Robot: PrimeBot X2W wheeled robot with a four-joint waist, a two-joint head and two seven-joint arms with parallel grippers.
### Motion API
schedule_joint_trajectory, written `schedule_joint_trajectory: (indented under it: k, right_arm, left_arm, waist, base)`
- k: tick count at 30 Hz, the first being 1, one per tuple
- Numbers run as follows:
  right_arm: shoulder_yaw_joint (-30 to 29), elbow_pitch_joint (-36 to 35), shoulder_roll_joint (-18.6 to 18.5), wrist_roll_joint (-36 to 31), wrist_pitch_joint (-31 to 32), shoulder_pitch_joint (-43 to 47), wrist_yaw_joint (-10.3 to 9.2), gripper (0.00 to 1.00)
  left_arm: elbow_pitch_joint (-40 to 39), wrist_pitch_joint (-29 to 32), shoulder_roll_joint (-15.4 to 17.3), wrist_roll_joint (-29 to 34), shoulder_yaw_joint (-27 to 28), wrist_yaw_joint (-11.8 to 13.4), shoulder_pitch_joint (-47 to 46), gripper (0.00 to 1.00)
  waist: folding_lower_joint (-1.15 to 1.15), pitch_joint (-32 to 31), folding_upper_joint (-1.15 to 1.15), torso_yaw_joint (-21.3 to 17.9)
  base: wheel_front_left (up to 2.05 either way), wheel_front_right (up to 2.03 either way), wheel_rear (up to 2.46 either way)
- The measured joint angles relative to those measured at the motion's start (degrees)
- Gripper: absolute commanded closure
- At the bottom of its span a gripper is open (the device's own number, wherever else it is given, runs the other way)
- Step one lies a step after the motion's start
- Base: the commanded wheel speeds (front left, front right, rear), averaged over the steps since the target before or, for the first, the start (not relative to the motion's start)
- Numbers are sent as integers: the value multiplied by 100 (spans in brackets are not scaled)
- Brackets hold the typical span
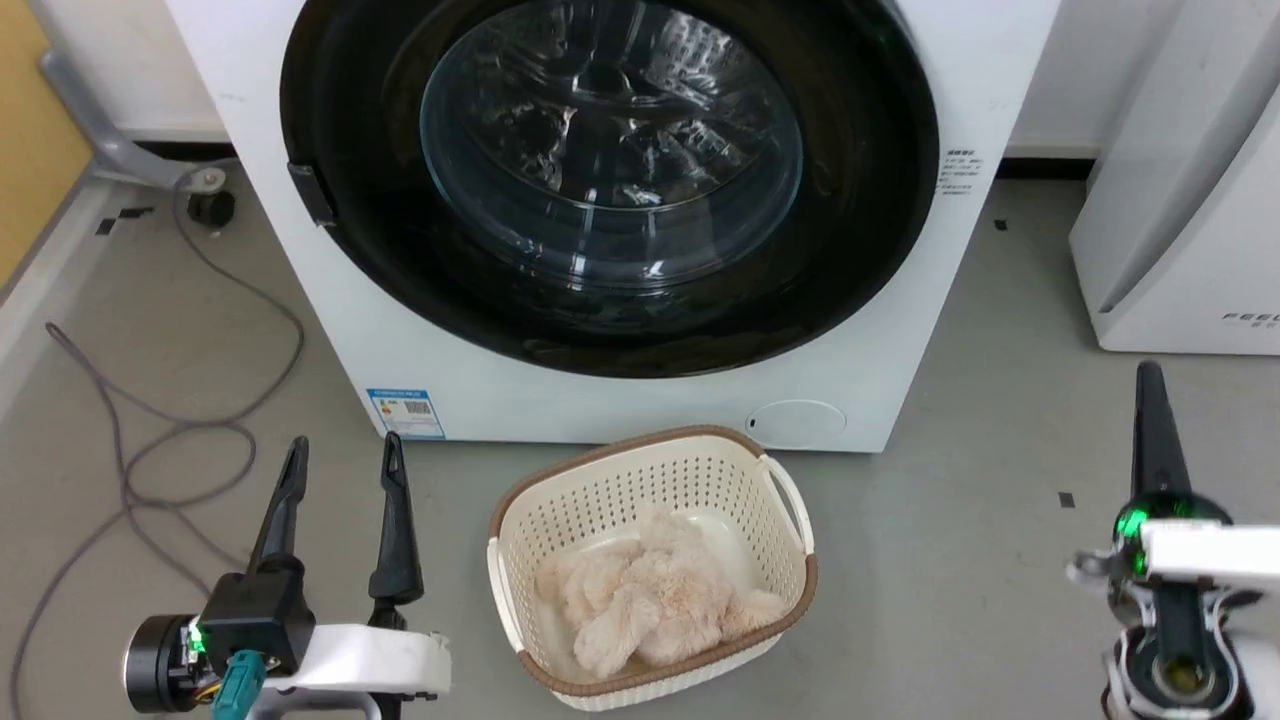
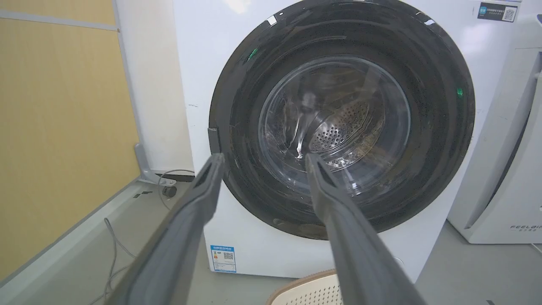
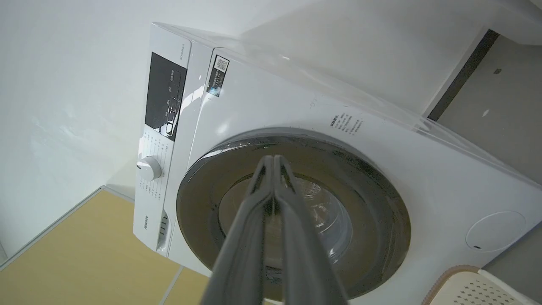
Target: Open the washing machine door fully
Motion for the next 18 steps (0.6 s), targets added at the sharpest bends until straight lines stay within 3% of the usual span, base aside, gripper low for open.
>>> schedule_joint_trajectory:
  k: [18]
  right_arm:
    - [-120, 1310, -845, 1350, 913, -2028, 0, 100]
  left_arm:
    - [-169, -220, 0, -143, -52, 84, -431, 0]
  waist:
    - [0, 780, 0, 299]
  base:
    - [0, 0, 0]
